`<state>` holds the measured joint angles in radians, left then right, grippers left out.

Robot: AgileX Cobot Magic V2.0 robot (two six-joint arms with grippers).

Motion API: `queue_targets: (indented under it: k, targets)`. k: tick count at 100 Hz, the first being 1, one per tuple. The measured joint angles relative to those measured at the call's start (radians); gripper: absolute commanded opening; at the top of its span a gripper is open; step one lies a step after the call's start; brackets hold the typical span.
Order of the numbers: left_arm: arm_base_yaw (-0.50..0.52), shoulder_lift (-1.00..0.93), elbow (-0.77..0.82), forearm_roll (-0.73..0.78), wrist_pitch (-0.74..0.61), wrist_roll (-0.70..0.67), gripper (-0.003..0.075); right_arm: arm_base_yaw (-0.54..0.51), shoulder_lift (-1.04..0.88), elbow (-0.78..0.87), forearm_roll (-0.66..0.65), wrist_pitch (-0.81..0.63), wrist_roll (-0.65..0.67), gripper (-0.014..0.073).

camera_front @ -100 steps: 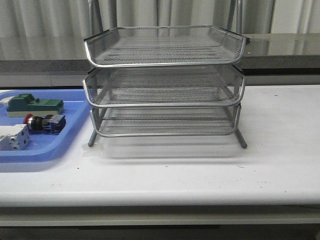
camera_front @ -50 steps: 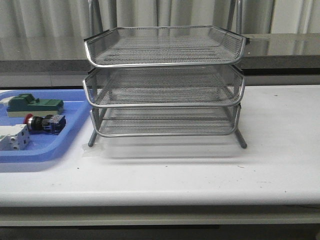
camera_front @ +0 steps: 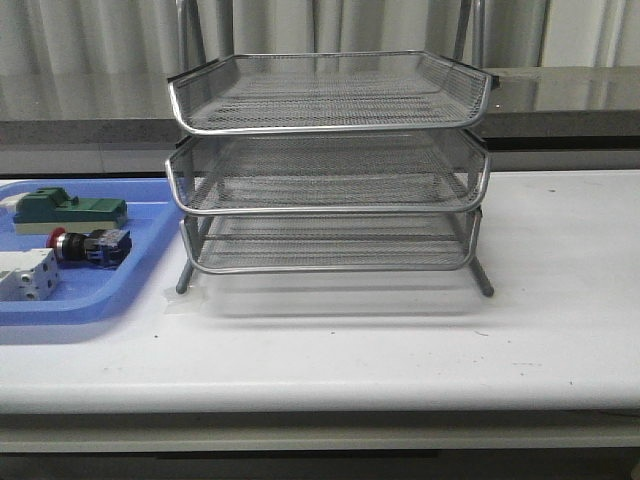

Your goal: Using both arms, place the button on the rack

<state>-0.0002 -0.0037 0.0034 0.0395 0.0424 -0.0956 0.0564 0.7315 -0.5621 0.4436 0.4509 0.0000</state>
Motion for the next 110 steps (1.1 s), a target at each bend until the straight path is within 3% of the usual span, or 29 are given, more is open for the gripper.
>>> queue_targets:
  k: [15,25,45,53,87,110]
  targets:
    - [0.000,0.000,0.000,0.000,0.000,0.000,-0.0020,0.000,0.100,0.000,0.119,-0.061,0.000,-0.0038]
    - [0.000,0.000,0.000,0.000,0.000,0.000,-0.0020,0.000,0.169,-0.004,0.203,-0.087,0.000,0.0033]
    - [0.000,0.000,0.000,0.000,0.000,0.000,-0.0020,0.021,0.274,-0.004,0.315,-0.109,0.000,0.0321]
    - [0.000,0.000,0.000,0.000,0.000,0.000,-0.0020,0.042,0.309,-0.004,0.333,-0.126,-0.006,0.0375]
    - [0.000,0.000,0.000,0.000,0.000,0.000,-0.0020,0.198,0.477,-0.040,0.355,-0.256,-0.008,0.0370]
    - [0.000,0.000,0.000,0.000,0.000,0.000,-0.0020,0.241,0.616,-0.129,0.358,-0.285,-0.008,0.0370]
